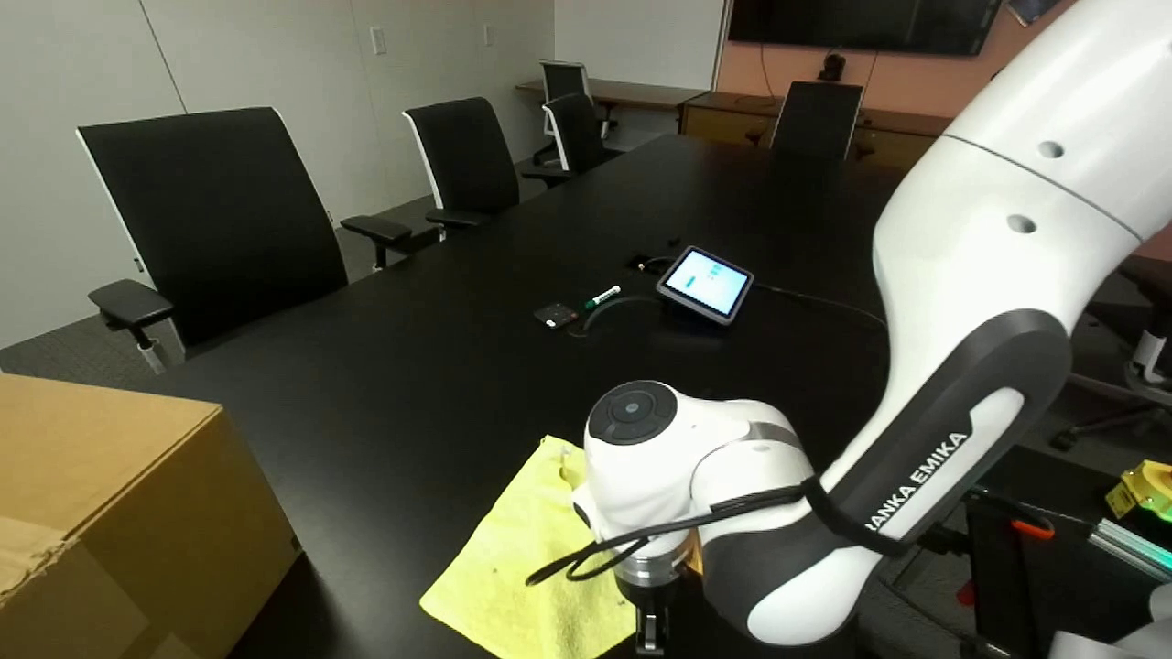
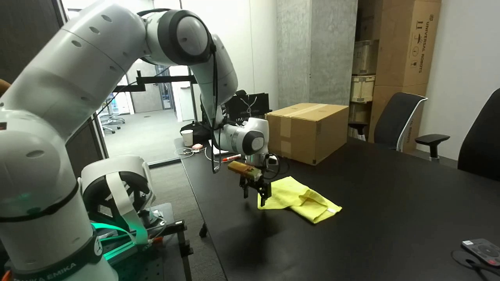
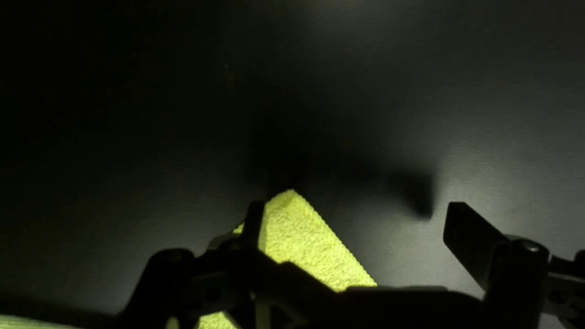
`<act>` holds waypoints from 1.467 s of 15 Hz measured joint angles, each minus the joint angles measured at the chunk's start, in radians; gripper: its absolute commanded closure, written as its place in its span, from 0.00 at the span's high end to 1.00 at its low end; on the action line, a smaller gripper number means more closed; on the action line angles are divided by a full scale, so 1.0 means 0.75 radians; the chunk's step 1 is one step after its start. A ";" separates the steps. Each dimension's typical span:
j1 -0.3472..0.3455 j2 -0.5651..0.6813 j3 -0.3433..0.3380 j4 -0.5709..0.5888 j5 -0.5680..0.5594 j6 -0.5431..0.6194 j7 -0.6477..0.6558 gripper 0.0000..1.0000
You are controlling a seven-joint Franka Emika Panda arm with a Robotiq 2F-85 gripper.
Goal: Fold the towel on the table
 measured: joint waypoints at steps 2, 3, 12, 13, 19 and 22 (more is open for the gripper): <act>-0.017 0.010 0.000 0.008 0.005 0.001 0.000 1.00; -0.025 0.015 0.000 0.014 0.006 0.001 0.000 1.00; -0.099 0.053 0.069 0.095 0.009 0.001 -0.150 1.00; -0.109 0.063 0.084 0.102 0.009 0.000 -0.187 1.00; -0.134 0.130 0.111 0.148 0.008 -0.020 -0.326 1.00; -0.134 0.137 0.112 0.161 0.008 -0.037 -0.335 1.00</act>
